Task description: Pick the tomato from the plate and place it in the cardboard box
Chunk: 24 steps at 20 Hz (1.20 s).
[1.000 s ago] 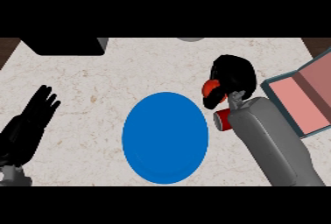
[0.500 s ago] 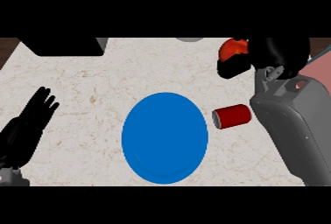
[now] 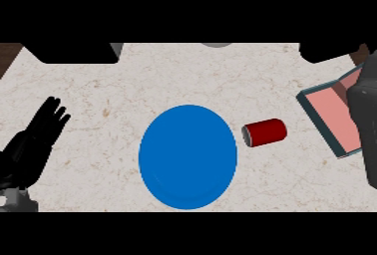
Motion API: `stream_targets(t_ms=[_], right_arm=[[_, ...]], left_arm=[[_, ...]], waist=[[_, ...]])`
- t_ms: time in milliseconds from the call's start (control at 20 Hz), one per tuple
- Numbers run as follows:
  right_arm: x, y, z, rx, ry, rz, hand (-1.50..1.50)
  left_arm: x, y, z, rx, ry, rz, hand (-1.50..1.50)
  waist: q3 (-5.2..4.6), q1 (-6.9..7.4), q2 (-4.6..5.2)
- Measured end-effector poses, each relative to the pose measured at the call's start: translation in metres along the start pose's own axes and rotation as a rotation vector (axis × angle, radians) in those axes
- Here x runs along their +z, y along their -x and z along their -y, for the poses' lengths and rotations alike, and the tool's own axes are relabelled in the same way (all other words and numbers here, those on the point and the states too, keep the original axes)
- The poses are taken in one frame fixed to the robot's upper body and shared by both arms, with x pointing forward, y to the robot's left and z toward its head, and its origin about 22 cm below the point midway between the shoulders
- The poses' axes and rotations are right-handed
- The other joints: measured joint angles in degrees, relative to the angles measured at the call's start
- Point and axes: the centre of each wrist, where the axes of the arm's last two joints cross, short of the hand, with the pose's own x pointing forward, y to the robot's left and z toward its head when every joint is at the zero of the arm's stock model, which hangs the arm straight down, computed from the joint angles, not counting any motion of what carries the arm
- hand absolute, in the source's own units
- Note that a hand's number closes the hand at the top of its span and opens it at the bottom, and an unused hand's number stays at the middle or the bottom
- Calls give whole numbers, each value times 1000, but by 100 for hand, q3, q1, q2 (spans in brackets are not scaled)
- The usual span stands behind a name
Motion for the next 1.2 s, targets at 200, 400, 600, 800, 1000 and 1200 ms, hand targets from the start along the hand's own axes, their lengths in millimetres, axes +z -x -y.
stream_targets(t_ms=[200, 400, 600, 800, 1000, 1200], right_arm=[[-15, 24, 0, 56, -16, -30, 150], [-33, 52, -11, 67, -20, -44, 150], [-48, 74, -25, 62, -19, -39, 150], [-55, 96, -50, 53, -39, -41, 150], [-61, 113, -81, 28, -88, -59, 150], [-67, 141, -104, 11, -196, -137, -150]], left_arm=[[-1, 0, -1, -8, 1, -3, 0], [-3, -1, -1, -3, 3, -5, 0], [-3, -4, 3, -1, 4, -2, 0], [-4, 0, 2, -1, 1, -4, 0], [-6, -1, 0, -4, 4, -2, 0], [-7, -1, 1, 0, 5, 1, 0]], waist=[[1, 4, 6], [2, 20, 14], [5, 35, 18], [3, 40, 20], [4, 52, 27], [5, 54, 30]])
